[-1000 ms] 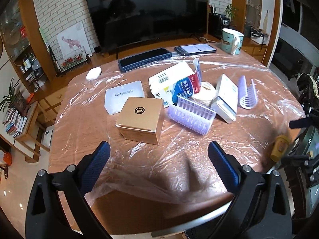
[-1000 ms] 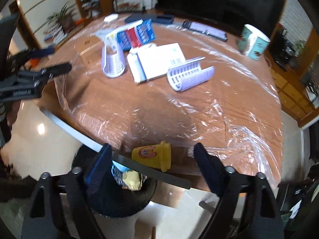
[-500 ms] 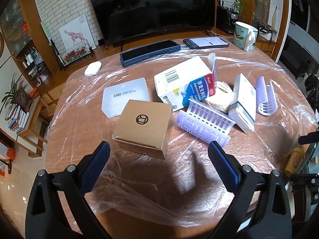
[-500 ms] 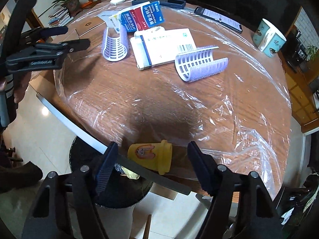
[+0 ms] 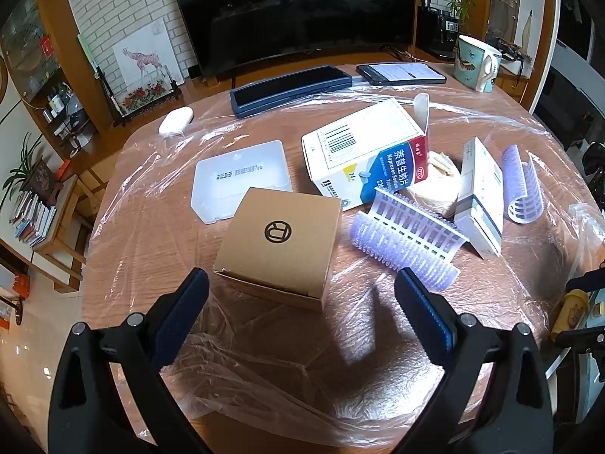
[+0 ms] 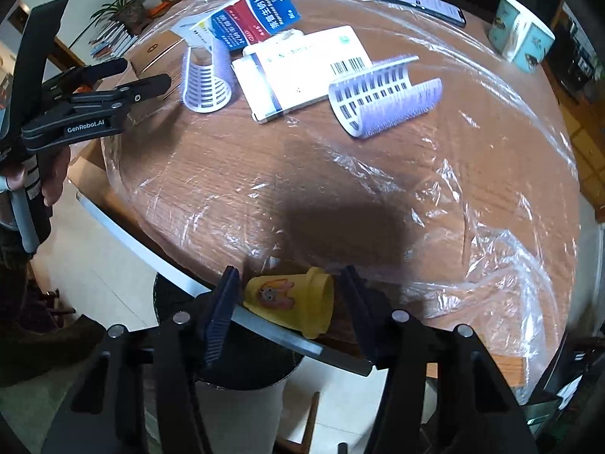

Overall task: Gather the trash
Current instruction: 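Close the right tool around the yellow cartoon cup, then grasp the brown cardboard box with the left tool while the right tool holds the cup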

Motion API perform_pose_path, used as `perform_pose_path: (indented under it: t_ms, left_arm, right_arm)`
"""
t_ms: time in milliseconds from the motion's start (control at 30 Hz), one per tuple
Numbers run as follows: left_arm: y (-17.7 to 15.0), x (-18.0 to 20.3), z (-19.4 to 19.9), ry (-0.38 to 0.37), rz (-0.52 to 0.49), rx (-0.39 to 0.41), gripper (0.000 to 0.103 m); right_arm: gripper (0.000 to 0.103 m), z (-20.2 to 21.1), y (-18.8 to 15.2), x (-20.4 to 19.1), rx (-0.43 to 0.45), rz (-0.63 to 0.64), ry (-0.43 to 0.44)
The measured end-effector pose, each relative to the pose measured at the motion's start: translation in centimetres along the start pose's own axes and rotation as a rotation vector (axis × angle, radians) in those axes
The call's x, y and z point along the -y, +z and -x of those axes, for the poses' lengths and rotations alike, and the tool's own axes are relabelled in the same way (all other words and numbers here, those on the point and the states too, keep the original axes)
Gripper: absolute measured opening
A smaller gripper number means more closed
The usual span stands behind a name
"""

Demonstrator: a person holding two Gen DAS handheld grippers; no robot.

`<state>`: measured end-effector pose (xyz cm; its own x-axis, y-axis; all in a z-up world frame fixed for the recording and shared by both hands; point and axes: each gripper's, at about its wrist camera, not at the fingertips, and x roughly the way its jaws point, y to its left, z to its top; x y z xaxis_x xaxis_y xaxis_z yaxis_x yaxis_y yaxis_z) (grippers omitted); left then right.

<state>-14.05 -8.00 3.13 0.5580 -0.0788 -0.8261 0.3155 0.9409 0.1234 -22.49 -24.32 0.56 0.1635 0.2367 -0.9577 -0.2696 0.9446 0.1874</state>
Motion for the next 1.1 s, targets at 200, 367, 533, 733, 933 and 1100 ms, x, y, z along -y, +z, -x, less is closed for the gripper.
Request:
perform_pose_path:
  t_ms: [200,367,533,733,933,1100]
  left_arm:
    - [0.1,0.1,-0.3,-0.002,-0.005,-0.003,0.099]
    - [0.2,0.1,-0.8,0.000,-0.003,-0.010,0.099]
    - [0.2,-0.2,-1.5,-0.009,0.000,-0.016,0.099]
    - [0.3,-0.1,-2.2,-0.019,-0.013,-0.024,0.099]
    - [0.4,-0.2,-2.6,-0.024,-0.011,-0.027,0.096]
    - [0.7,-0.5,-3.0,-0.022,-0.003,-0.030,0.095]
  right_arm:
    - [0.049,-0.1,0.3,0.0,-0.010,0.002,0.017]
    - [0.049,0.1,0.3,-0.1,0.026,-0.004,0.027]
    - [0.049,0.8,1.1,0.4,0.066,-0.032,0.039]
    - [0.049,0.6,2.0,0.0,0.073,-0.028,0.050]
    - [0.049,0.4,2.9,-0.4,0.080,-0.032,0.055]
    - [0.049,0.2,3.2,-0.7,0.085,-0.036,0.058]
